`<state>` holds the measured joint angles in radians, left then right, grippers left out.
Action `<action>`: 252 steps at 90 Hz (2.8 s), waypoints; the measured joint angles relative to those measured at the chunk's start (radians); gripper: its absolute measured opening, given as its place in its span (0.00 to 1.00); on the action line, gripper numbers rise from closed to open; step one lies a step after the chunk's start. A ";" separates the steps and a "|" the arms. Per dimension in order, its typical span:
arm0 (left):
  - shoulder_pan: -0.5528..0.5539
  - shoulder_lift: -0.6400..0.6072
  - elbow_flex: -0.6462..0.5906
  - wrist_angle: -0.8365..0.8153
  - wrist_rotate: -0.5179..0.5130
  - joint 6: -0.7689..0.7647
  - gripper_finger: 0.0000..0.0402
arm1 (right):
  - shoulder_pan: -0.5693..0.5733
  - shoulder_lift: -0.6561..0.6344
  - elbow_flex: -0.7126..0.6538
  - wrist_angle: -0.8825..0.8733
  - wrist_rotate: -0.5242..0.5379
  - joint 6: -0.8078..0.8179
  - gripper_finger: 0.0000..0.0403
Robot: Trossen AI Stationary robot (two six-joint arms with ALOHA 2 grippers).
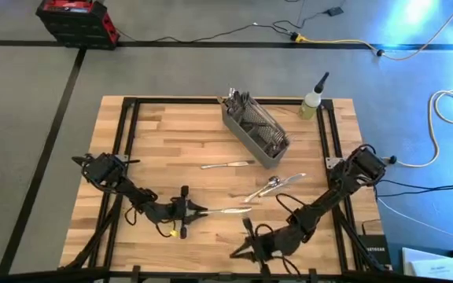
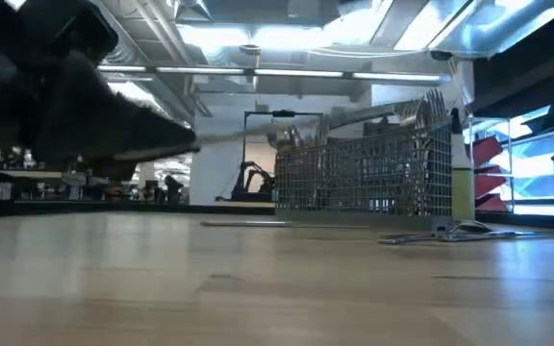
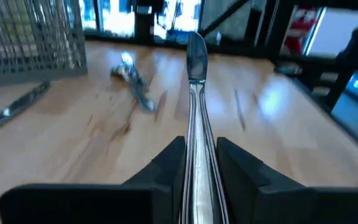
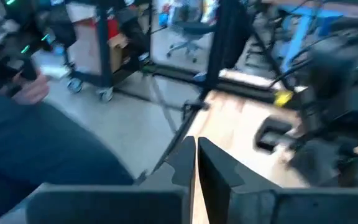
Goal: Sort silverware
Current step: Put the silver knife into the gray silverware organizer
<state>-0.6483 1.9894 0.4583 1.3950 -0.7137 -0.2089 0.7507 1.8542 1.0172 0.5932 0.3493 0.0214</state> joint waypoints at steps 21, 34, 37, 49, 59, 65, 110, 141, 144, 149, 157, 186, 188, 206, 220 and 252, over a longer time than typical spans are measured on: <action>0.000 -0.003 0.001 0.179 -0.002 0.075 0.15 | 0.036 0.000 0.000 -0.112 0.024 0.102 0.12; -0.001 -0.044 0.003 0.174 -0.021 0.089 0.16 | 0.035 0.000 0.000 -0.118 0.056 0.137 0.21; -0.003 -0.053 0.003 0.174 -0.026 0.092 0.16 | 0.035 0.000 0.000 -0.115 0.059 0.146 0.23; -0.010 -0.097 0.003 0.173 -0.039 0.121 0.16 | 0.035 0.000 0.001 -0.097 0.099 0.147 0.32; -0.019 -0.136 0.003 0.175 -0.045 0.145 0.16 | 0.035 0.000 0.001 -0.100 0.165 0.131 0.41; -0.027 -0.161 0.003 0.173 -0.049 0.164 0.16 | 0.035 0.000 0.001 -0.097 0.241 0.105 0.45; -0.045 -0.270 0.099 0.174 0.030 0.267 0.16 | -0.110 0.055 0.001 0.194 0.257 0.067 0.50; -0.114 -0.282 0.225 0.175 0.051 0.530 0.16 | -0.129 0.056 0.001 0.607 0.241 -0.175 0.50; -0.118 -0.282 0.235 0.175 0.052 0.546 0.16 | -0.129 0.056 0.001 0.636 0.235 -0.188 0.50; -0.125 -0.282 0.248 0.173 0.051 0.569 0.16 | -0.129 0.056 0.001 0.674 0.201 -0.191 0.50; -0.131 -0.282 0.264 0.175 0.050 0.586 0.16 | -0.134 0.056 0.013 0.701 0.144 -0.187 0.50; -0.129 -0.282 0.281 0.173 0.077 0.575 0.16 | -0.158 0.056 0.096 0.681 0.112 -0.275 0.50; -0.129 -0.282 0.286 0.174 0.079 0.576 0.16 | -0.159 0.056 0.101 0.682 0.108 -0.280 0.50; -0.130 -0.282 0.326 0.174 0.114 0.628 0.16 | -0.171 0.056 0.147 0.687 0.050 -0.291 0.50; -0.130 -0.282 0.342 0.174 0.119 0.655 0.16 | -0.169 0.057 0.175 0.674 0.049 -0.290 0.50; -0.110 -0.283 0.344 0.176 0.148 0.637 0.16 | -0.184 0.057 0.219 0.662 0.017 -0.285 0.50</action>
<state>-0.7587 1.7059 0.8021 1.5709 -0.5660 0.4281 0.5671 1.9110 1.2360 1.2548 0.3661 -0.2640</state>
